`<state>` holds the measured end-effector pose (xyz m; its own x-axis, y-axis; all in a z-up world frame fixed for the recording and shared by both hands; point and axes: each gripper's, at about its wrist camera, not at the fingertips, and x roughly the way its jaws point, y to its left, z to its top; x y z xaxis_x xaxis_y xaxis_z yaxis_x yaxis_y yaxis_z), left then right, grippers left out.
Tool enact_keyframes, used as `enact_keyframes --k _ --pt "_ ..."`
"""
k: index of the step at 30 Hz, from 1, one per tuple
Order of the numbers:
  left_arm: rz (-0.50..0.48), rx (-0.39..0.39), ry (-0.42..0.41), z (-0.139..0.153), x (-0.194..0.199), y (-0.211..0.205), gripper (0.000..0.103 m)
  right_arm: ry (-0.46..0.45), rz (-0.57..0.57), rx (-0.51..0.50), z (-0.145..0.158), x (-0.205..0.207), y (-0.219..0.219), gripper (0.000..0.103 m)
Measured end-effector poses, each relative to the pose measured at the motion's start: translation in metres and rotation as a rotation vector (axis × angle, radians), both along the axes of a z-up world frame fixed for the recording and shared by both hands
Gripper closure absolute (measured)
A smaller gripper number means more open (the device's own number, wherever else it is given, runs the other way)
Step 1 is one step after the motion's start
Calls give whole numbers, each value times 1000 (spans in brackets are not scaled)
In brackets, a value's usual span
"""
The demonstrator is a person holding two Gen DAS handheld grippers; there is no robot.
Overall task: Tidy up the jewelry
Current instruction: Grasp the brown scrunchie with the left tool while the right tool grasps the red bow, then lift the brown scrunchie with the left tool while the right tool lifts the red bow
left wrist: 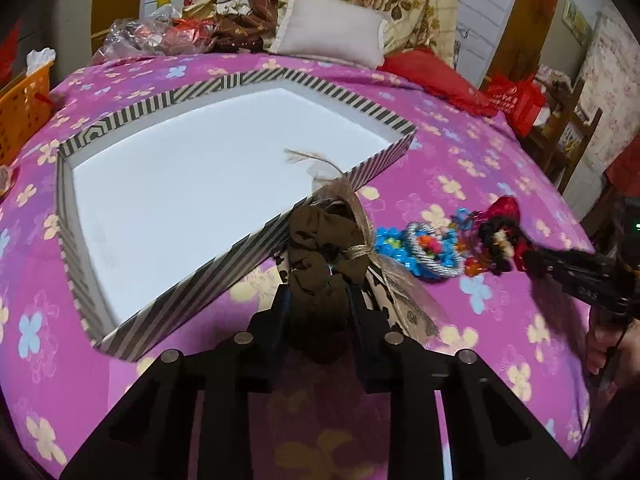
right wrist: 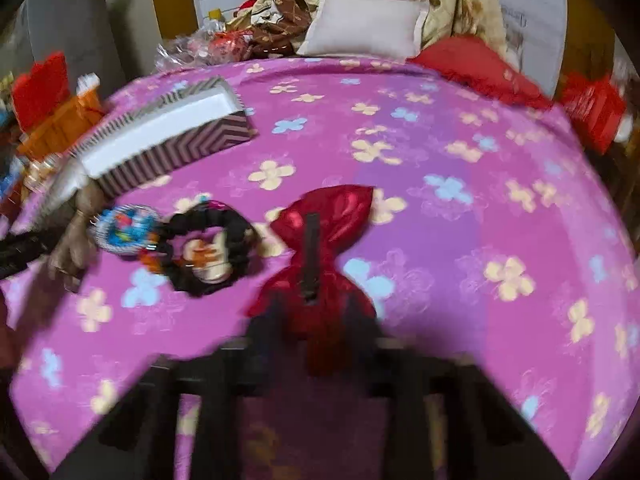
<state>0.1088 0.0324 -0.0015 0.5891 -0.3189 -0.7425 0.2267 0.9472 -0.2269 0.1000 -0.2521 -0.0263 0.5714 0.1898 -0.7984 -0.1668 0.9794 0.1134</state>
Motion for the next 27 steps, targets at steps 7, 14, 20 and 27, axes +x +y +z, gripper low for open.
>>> enact_keyframes --k 7,14,20,27 --pt "-11 -87 -98 31 -33 20 103 -85 -45 35 30 -32 -6 91" --pt "1 -77 -70 22 -51 25 103 -132 -85 96 49 -69 -2 91" --pt "16 -20 -14 2 -70 23 103 -11 -73 32 23 -71 15 91" --pt "16 50 -2 -11 -71 13 103 37 -71 9 10 -74 20 91"
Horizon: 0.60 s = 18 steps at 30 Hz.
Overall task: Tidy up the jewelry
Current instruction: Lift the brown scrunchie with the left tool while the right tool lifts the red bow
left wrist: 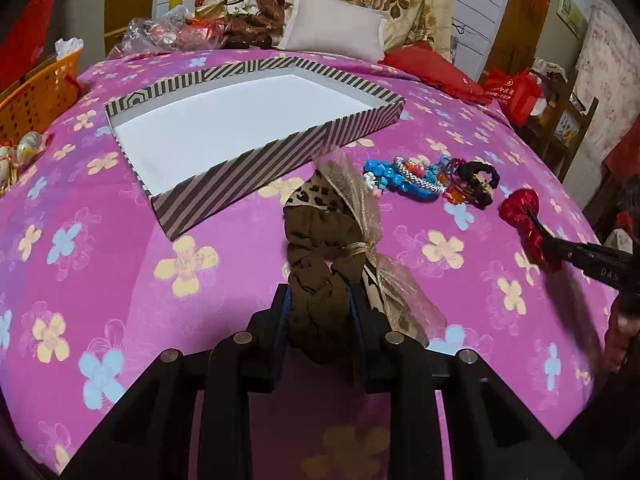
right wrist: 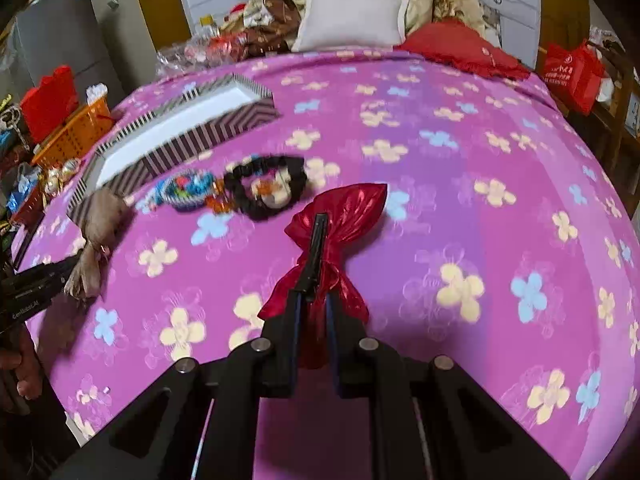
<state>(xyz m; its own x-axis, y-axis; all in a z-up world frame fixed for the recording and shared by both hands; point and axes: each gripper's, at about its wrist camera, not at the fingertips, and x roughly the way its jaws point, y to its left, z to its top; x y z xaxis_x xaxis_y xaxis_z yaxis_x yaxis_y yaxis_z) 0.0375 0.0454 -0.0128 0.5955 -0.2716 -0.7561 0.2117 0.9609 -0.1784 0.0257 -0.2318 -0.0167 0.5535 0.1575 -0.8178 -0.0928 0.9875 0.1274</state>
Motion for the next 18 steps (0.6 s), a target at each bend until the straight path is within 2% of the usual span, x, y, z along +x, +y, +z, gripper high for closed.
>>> enact_keyframes --k 2,7,15,18 --pt "-4 11 -3 0 -1 -2 103 24 1 -23 -8 1 3 91" --pt "-13 5 -4 -1 -1 -2 103 18 -6 -42 -8 -2 6 91" --pt "-25 23 -16 -1 -2 -11 87 10 -6 -86 -8 -3 12 88" --pt "-27 42 -26 -2 -3 -14 86 7 -1 -102 -8 -4 15 85"
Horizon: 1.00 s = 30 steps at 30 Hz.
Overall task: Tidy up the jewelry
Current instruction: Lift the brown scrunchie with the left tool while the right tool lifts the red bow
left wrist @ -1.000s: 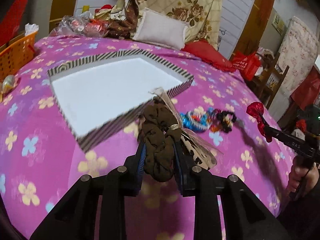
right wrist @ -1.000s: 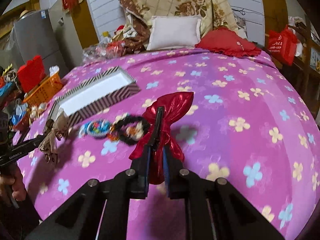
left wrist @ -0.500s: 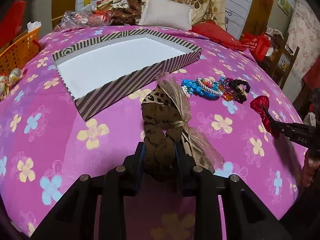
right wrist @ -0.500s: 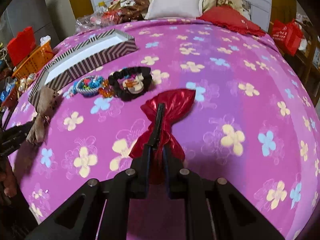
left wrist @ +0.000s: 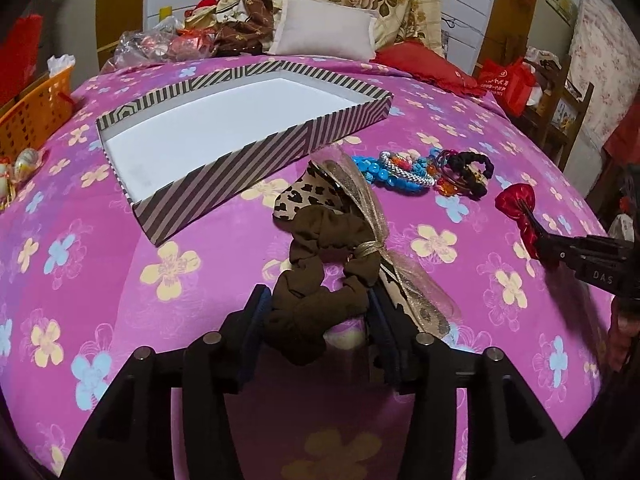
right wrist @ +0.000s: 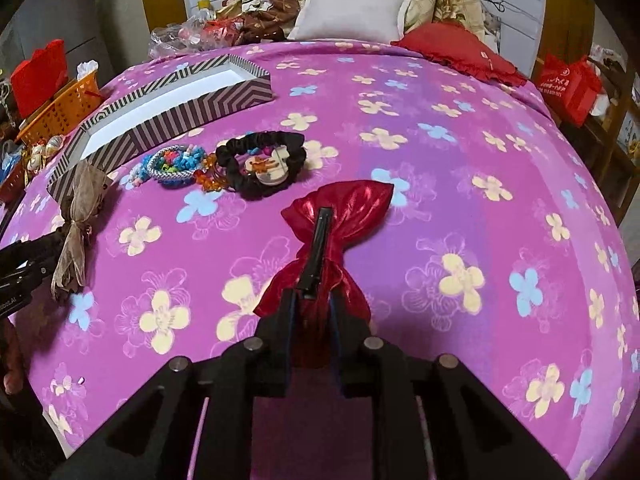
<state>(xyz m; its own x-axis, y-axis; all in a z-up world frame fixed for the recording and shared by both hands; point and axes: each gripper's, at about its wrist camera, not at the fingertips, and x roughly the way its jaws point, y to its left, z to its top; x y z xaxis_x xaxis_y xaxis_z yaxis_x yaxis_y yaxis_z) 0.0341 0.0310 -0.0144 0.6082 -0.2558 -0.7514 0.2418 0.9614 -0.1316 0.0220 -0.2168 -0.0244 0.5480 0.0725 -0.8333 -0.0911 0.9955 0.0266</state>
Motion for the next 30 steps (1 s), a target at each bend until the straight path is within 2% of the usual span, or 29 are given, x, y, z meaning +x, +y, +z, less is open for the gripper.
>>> enact_keyframes --k 8,13,16,25,27,30 --pt "33 -48 17 3 1 13 86 -5 0 -13 0 -1 2 79" --pt "92 -103 -22 15 -6 29 86 -44 -8 0 8 -6 -1 65" --pt "121 -123 -34 18 -11 35 86 -77 -19 14 15 -8 -5 49" --pt "123 -109 -21 15 -7 30 86 -33 -26 18 4 -2 -6 48" --pt "87 -103 -24 15 -5 20 86 -22 -21 15 1 0 -5 48" --pt "46 -52 -16 10 4 2 85 -20 -17 15 -3 0 -3 42"
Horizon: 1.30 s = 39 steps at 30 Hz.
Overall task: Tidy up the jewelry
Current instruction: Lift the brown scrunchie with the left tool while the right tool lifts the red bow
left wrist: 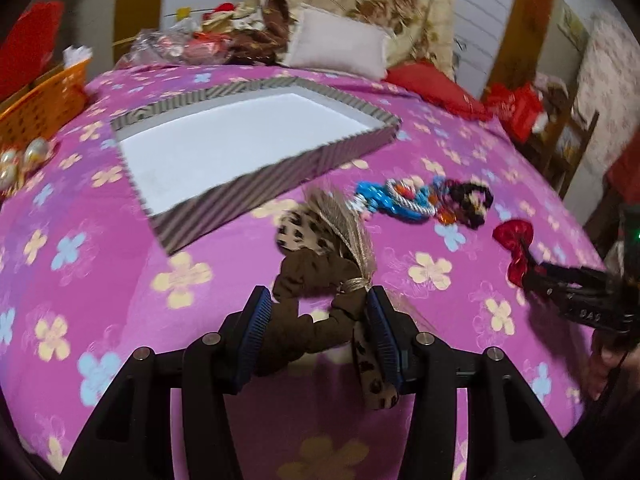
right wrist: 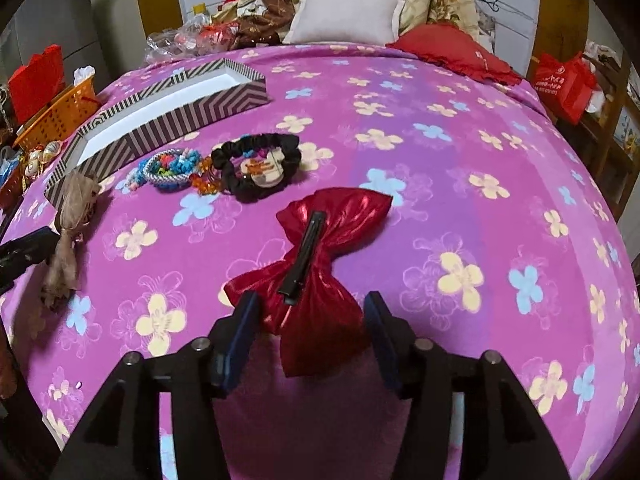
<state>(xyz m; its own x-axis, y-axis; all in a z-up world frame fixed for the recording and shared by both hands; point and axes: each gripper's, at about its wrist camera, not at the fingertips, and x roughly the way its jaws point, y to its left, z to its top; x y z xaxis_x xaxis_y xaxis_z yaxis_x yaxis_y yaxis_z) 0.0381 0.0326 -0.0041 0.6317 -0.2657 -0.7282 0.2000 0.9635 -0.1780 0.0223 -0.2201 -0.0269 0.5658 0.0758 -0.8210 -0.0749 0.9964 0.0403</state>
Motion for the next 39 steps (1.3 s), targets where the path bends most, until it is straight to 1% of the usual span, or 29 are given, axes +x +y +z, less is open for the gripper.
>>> enact_keyframes --k 1,2,4,6,8,9,10,11,12,13,15,16,19,25,29,34,39 --pt "-6 11 2 -1 2 -3 83 -5 1 -1 0 -1 0 39" --pt "-9 39 1 -3 5 -8 82 -8 4 -5 -1 -1 0 38" --pt "-6 56 7 -4 7 -11 82 -17 14 -19 -3 -2 3 32" --pt "-13 65 9 -4 5 -13 82 -22 26 -41 -4 -3 8 30" --pt "-24 78 9 -4 4 -15 82 -23 21 -38 -4 -3 8 30" --pt "-30 76 10 -3 4 -16 85 -23 20 -37 -3 -2 7 31" --pt "-35 79 10 -3 4 -17 88 -25 18 -42 -3 -2 7 36" --pt "-31 103 4 -4 4 -18 94 -30 20 -45 -3 -3 8 41" --pt "-26 114 -1 -4 4 -19 100 -33 23 -47 -2 -4 9 53" --pt "-21 119 -3 -4 4 -17 102 -37 24 -51 -1 -4 9 64" --pt "-13 108 -3 -4 3 -12 103 -40 12 -54 0 -5 7 71" --pt "-9 95 -2 -3 3 -10 103 -40 2 -51 0 -4 6 78" --pt "-11 45 -8 1 -2 -1 103 -49 -42 -18 2 -10 -2 87" --pt "6 -1 -73 21 -15 12 103 -143 -42 -5 24 -34 8 89" --pt "41 -41 -148 47 -19 26 103 -198 -25 -8 44 -42 22 89" --pt "69 -41 -189 69 3 40 103 -247 22 33 68 -24 41 89" --pt "96 -88 -211 84 29 62 103 -277 78 16 78 -1 66 89"
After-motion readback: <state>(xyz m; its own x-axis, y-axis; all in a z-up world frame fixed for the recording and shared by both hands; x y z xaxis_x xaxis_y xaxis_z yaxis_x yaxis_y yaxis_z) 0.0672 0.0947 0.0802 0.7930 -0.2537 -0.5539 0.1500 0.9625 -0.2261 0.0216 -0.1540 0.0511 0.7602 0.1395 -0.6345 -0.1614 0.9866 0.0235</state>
